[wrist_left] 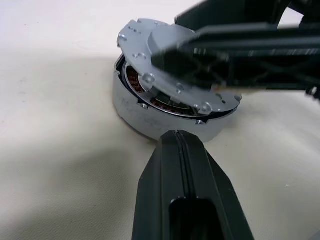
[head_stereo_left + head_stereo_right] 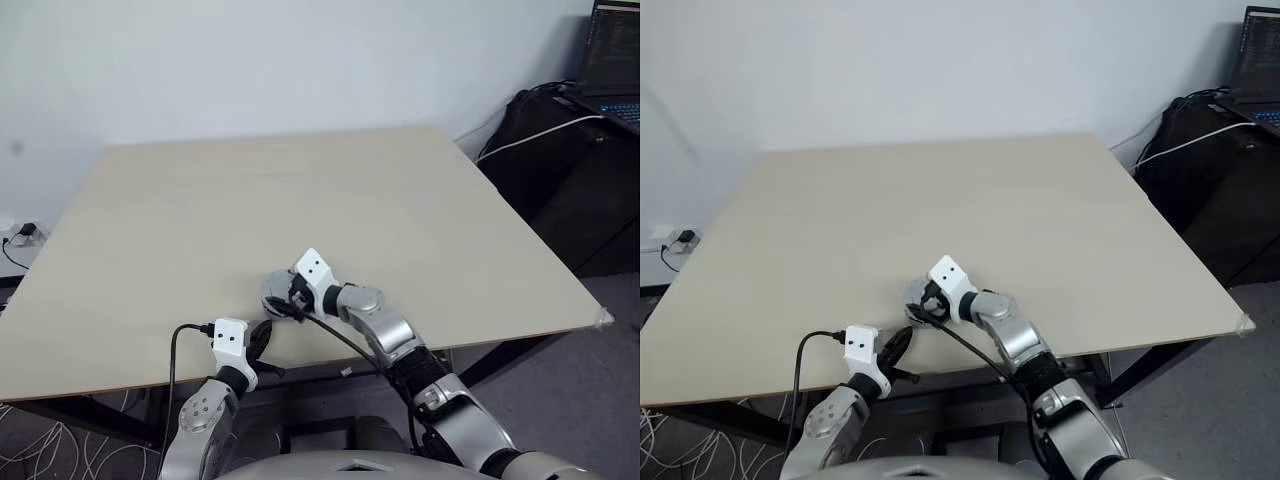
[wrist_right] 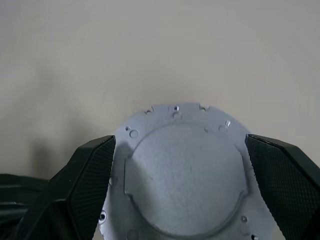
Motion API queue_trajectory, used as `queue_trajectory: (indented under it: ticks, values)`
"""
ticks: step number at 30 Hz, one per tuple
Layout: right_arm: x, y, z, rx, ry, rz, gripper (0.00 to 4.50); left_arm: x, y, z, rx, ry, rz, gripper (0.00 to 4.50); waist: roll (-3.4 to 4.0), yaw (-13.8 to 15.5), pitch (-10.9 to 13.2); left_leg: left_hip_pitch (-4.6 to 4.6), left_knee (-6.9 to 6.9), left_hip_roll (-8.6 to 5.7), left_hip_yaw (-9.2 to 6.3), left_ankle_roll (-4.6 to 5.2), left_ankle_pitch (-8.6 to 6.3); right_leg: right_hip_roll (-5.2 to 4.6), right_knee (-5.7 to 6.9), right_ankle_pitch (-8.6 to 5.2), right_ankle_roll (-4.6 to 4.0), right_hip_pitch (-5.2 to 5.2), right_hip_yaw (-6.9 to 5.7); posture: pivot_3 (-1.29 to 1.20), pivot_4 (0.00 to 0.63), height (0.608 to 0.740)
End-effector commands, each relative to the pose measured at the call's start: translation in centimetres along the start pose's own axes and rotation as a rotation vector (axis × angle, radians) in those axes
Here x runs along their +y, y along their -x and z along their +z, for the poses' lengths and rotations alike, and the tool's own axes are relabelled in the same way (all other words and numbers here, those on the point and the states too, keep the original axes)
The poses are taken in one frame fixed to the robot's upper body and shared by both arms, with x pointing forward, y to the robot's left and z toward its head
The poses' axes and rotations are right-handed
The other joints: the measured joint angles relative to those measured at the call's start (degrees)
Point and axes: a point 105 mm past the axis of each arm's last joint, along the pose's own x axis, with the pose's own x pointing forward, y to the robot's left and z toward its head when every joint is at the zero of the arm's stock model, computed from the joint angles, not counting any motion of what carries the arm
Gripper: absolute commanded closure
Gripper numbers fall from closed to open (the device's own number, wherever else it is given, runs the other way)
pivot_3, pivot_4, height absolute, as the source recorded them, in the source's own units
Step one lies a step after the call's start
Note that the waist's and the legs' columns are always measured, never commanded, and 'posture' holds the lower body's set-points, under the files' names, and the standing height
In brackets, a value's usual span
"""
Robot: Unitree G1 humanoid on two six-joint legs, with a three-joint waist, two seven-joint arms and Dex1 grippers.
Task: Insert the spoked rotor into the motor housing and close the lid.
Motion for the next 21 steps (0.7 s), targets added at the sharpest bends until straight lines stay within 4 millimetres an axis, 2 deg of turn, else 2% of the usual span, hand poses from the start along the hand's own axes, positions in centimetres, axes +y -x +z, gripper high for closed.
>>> queue_trajectory:
  ticks: [1,5,8,10,21]
  values:
    - [-0.59,-0.03,1.51,-0.049,0.029,-0.02,0.04,-0.12,-0.11,1.71,-0.058,-0.018,-0.007,4.5,0.0,-0.02,0.0,0.0,0.0,0.0,0.0,0.0,0.0,0.0,0.0,0.02,-0.03,0.0,0.0,0.0,0.0,0.74]
    - [-0.77,0.07,1.11,-0.039,0.021,-0.031,0.04,-0.1,-0.11,1.79,-0.059,-0.021,-0.008,4.5,0.01,-0.05,0.0,0.01,0.0,0.0,0.0,0.0,0.0,0.0,0.01,0.02,-0.03,0.0,0.0,0.0,0.0,0.74]
    - [-0.85,0.15,0.94,-0.036,0.02,-0.038,0.65,-0.09,-0.12,1.81,-0.058,-0.022,-0.01,4.5,0.01,-0.04,0.0,0.01,0.0,0.0,0.0,0.0,0.0,0.0,0.01,0.02,-0.03,0.0,0.0,0.0,0.0,0.74]
    - [-0.87,0.18,0.92,-0.037,0.019,-0.042,1.25,-0.07,-0.11,1.81,-0.058,-0.022,-0.01,4.5,0.01,0.04,-0.01,0.01,0.0,0.0,0.0,0.0,0.0,0.0,0.01,0.01,-0.02,0.01,0.0,0.0,0.0,0.74]
    - [-0.55,0.57,0.97,-0.028,0.039,-0.016,1.31,-0.1,-0.13,1.8,-0.054,-0.021,-0.012,4.5,0.02,0.09,-0.01,0.01,0.0,-0.03,0.0,0.06,0.04,-0.01,0.01,0.02,-0.02,0.01,0.01,0.0,0.0,0.74]
